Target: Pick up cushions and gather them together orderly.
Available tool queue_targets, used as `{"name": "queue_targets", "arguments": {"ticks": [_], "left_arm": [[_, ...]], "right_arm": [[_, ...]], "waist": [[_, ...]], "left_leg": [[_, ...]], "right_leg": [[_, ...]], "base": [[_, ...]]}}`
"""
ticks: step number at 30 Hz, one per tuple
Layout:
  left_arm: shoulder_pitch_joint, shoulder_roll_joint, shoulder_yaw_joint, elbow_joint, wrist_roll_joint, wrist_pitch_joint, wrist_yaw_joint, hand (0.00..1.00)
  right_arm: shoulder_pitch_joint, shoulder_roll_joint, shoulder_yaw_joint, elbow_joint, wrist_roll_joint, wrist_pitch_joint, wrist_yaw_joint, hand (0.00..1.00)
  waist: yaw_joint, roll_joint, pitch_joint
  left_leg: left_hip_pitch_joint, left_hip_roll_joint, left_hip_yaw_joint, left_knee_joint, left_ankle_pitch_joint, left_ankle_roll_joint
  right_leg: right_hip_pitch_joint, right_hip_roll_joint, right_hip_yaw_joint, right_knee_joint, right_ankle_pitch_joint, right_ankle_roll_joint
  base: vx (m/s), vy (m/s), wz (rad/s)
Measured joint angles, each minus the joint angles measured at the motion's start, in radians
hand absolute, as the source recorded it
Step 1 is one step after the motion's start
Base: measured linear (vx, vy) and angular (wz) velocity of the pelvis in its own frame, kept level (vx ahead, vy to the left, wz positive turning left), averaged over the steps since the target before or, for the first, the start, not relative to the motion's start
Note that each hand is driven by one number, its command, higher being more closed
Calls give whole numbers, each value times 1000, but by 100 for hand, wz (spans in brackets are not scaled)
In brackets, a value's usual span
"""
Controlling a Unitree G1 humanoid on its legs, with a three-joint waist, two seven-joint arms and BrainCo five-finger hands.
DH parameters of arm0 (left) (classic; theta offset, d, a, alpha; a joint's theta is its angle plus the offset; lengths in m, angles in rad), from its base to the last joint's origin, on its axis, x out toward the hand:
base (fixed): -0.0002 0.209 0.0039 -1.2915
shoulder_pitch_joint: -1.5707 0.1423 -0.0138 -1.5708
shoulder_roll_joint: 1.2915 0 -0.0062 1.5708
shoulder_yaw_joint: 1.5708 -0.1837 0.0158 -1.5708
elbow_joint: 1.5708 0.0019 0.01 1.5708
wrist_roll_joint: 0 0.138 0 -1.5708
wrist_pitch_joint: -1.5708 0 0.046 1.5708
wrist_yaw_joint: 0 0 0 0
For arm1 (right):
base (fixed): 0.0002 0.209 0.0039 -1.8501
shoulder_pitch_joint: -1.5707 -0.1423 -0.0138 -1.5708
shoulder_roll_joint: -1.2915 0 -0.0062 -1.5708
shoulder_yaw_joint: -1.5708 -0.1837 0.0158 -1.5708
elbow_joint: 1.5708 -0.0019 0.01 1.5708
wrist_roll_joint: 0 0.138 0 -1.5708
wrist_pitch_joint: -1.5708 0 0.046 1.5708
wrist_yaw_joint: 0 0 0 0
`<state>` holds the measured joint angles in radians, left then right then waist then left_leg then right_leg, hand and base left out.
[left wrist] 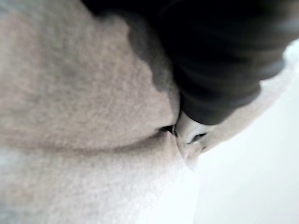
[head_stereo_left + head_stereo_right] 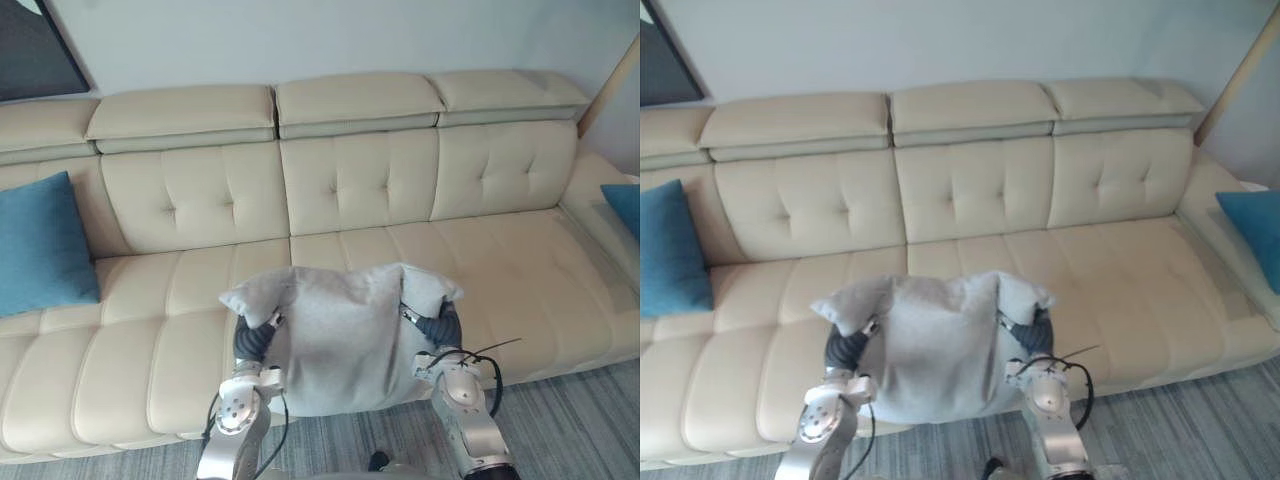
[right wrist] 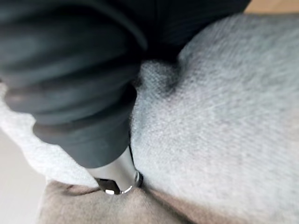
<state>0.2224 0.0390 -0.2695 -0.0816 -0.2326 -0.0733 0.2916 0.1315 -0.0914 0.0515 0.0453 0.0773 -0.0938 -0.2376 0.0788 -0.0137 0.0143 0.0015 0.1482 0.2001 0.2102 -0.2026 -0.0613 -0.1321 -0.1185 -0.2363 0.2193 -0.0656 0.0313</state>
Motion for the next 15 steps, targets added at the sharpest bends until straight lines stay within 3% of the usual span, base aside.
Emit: {"name": "queue_targets", "arguments": {"ticks": [2,7,11,15], "left_arm": [[-11,-4,6,-2,4,0,-1,100],[-64,-3,24,-9,17,0,40,100],[-240,9,36,-9,56,-4,140,100],[-412,32,39,21,59,-11,226,100]], "right_arm": [[0,9,-2,-32,-1,1,-7,100],[-27,42,18,-59,-41,1,-45,100],[-178,43,44,-55,-120,1,-128,100],[-357,33,49,10,-127,1,-207,100]], "waist": [[2,0,0],[14,2,-8],[32,6,-12],[33,8,-9]], "left_leg": [[-3,-7,-24,-22,9,-14],[-41,-33,-83,-45,39,-10],[-129,-49,-127,-91,109,-18],[-201,-47,-130,-93,145,-27]], "right_leg": [[16,-1,-22,-27,10,6],[23,-27,-77,-59,19,15],[-67,-42,-117,-64,36,6],[-137,-45,-132,-50,45,-6]], "base": [[-22,8,37],[-19,21,42],[-18,-24,30],[-64,-66,13]]}}
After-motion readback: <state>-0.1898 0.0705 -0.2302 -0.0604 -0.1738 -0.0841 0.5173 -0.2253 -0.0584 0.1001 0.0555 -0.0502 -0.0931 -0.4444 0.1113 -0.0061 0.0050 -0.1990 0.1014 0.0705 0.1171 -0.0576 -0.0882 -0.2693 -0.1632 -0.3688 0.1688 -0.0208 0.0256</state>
